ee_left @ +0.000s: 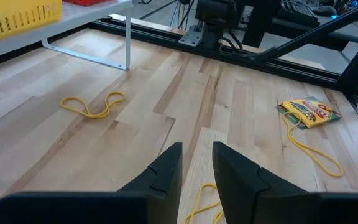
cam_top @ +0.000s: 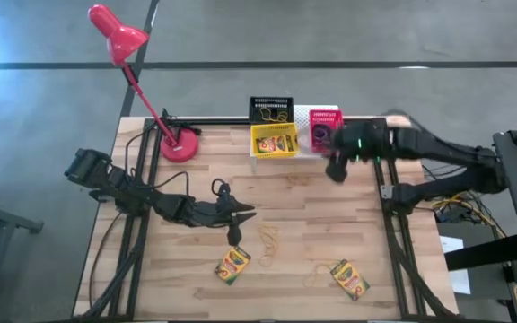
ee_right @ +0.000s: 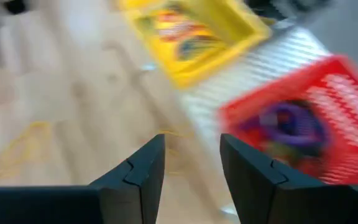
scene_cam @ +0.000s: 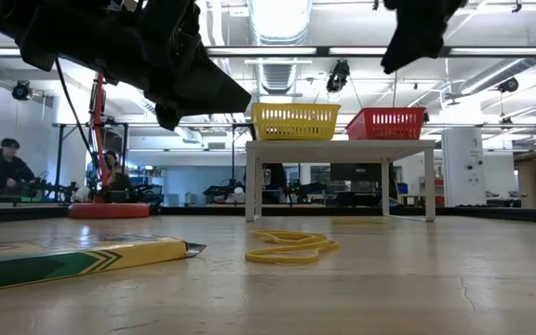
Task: Pick & Place Office Desk Supplies
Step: Put the yellow rubber band into the black bin on the shelf
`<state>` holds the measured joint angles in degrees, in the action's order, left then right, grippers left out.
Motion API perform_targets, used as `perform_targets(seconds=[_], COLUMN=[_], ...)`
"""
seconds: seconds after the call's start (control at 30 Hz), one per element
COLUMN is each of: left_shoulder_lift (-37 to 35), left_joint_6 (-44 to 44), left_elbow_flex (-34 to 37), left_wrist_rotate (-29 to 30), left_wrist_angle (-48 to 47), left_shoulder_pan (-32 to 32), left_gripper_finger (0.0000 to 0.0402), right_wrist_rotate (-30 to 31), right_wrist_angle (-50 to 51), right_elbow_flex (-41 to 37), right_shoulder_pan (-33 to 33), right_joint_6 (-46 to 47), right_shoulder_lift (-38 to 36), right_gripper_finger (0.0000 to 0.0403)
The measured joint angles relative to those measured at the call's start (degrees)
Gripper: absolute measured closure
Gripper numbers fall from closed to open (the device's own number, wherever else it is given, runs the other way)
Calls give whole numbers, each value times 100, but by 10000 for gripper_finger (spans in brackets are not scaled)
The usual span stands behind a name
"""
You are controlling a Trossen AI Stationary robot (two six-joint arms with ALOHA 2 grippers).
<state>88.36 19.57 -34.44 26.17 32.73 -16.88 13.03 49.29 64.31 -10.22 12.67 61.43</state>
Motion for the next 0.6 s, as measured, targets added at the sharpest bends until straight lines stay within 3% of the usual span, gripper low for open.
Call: perform_targets(seconds=[0.17, 0.3, 0.43, 0.6], left_shoulder_lift=[0, 0, 0, 0], left_joint_6=[0, 26, 20, -2], left_elbow_flex=[0, 0, 0, 0], left_wrist_rotate=[0, 0, -2, 0], left_wrist_angle=[4, 2, 4, 4], left_shoulder_pan=[0, 0, 1, 13], left_gripper_finger=[308, 308, 308, 308], right_wrist_rotate=[871, 1302, 1864, 2579], right_wrist_angle=[-1222, -2631, -4257, -5537], right_elbow_flex=[-1324, -2360, -3237, -3964], right_shoulder_pan=[1880, 2881, 3306, 3135], right_joint_6=[462, 715, 1055, 1660], right_shoulder_lift=[-218, -74, 369, 1159], right_gripper_finger=[267, 271, 265, 248])
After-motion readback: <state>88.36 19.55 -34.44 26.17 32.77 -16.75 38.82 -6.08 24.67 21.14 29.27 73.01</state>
